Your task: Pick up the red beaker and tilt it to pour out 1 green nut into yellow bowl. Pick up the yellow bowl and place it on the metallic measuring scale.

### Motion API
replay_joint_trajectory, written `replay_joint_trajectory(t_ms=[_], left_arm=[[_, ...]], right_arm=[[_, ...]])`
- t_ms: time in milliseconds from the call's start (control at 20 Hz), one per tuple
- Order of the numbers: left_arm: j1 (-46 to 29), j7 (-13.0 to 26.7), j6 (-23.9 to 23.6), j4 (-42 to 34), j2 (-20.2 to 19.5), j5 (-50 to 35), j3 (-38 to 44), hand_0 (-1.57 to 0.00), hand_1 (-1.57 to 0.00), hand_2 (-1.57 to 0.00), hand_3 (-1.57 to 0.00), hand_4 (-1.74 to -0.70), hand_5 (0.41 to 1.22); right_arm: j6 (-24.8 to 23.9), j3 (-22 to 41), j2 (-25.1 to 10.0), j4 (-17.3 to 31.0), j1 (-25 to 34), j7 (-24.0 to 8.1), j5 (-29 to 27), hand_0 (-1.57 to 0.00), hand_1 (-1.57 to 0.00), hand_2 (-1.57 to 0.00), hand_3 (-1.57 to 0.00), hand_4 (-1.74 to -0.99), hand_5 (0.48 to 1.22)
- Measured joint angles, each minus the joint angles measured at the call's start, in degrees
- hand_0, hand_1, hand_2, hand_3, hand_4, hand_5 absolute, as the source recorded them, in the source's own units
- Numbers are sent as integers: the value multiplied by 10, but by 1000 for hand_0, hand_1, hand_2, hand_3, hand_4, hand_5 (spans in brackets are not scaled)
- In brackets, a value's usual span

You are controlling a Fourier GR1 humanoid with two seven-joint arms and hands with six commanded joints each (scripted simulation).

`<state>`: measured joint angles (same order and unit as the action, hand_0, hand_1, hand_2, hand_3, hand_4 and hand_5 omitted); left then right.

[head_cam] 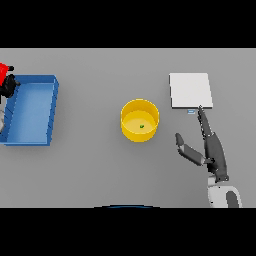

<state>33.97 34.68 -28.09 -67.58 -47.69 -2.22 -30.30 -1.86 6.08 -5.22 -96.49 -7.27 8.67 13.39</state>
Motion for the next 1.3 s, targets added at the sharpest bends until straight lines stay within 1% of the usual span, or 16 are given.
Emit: replay_joint_trajectory(t_ms=[150, 250, 300, 350, 400, 450, 500, 550, 600, 700, 800, 850, 950, 1150, 1250, 1300], left_arm=[[-17, 2, -22, 1, -4, -16, -16, -1571, -1571, -1571, -1539, -1741, 1117], [-20, 3, -33, 2, -3, -25, -34, -1571, -1571, -1571, -1551, -1741, 967], [-22, 3, -32, 3, -8, -23, -39, -1571, -1571, -1571, -1555, -1667, 908], [-20, 3, -27, 4, -12, -20, -47, -1571, -1571, -1571, -1503, -1530, 865], [-24, 3, -18, 3, -14, -19, -54, -1564, -1449, -1432, -1362, -1374, 830], [-27, -2, -10, -7, -18, -25, -57, -1457, -1180, -1187, -1129, -1229, 803], [-34, -1, 19, -35, -31, -50, -59, -1166, -944, -959, -903, -1120, 778], [-35, 3, 39, -40, -36, -65, -64, -932, -755, -767, -722, -1034, 758], [-37, 3, 71, -49, -51, -84, -69, -746, -604, -613, -577, -968, 740], [-32, 2, 103, -62, -63, -104, -77, -477, -386, -392, -369, -878, 710], [-31, 2, 124, -64, -70, -117, -74, -305, -247, -251, -236, -831, 688], [-34, 1, 125, -71, -74, -122, -73, -244, -197, -200, -189, -815, 684], [-28, -3, 123, -68, -72, -124, -76, -156, -126, -128, -120, -797, 678], [-25, -21, 103, -66, -66, -124, -64, -63, -51, -52, -49, -785, 674], [-28, -40, 99, -65, -67, -132, -54, -40, -32, -33, -31, -781, 674], [-28, -42, 93, -66, -62, -126, -58, -32, -26, -26, -24, -780, 679]], right_arm=[[-3, 1, 0, 5, 1, 1, 6, 1, 1, 1, 1, -1207, 665], [-2, 4, 3, 1, 0, 3, 5, 1, 1, 1, 1, -1205, 664], [-1, 4, 2, -2, -6, 10, 3, 1, 1, 1, 1, -1202, 667], [-2, 6, 2, -5, -9, 17, 6, 1, 1, 1, 1, -1197, 664], [-3, 8, 4, -7, -11, 14, 8, 1, 1, 1, 1, -1192, 663], [-1, 5, 2, -7, -12, 14, 4, 1, 1, 1, 1, -1188, 663], [-1, 2, 1, -3, -11, 8, 1, 1, 1, 1, 1, -1187, 664], [-2, 4, 1, -3, -15, 12, 4, 1, 1, 1, 1, -1185, 665], [-5, 6, 5, -4, -14, 12, 6, 1, 1, 1, 1, -1181, 665], [-6, 6, 1, -9, -18, 14, 11, 1, 1, 1, 1, -1184, 667], [-5, 8, 4, -12, -19, 4, 8, 1, 1, 1, 1, -1189, 666], [-2, 12, 4, -15, -26, 12, 11, 1, 1, 1, 1, -1187, 666], [-2, 14, 3, -17, -25, 1, 15, 1, 1, 1, 1, -1187, 663], [-13, 20, 1, -16, -21, -12, 39, 1, 1, 1, 1, -1203, 660], [-14, 29, -2, -20, -19, -22, 56, 1, 1, 1, 1, -1175, 677], [0, 30, -10, -19, -6, -19, 51, 1, 1, 1, 1, -1162, 694]])
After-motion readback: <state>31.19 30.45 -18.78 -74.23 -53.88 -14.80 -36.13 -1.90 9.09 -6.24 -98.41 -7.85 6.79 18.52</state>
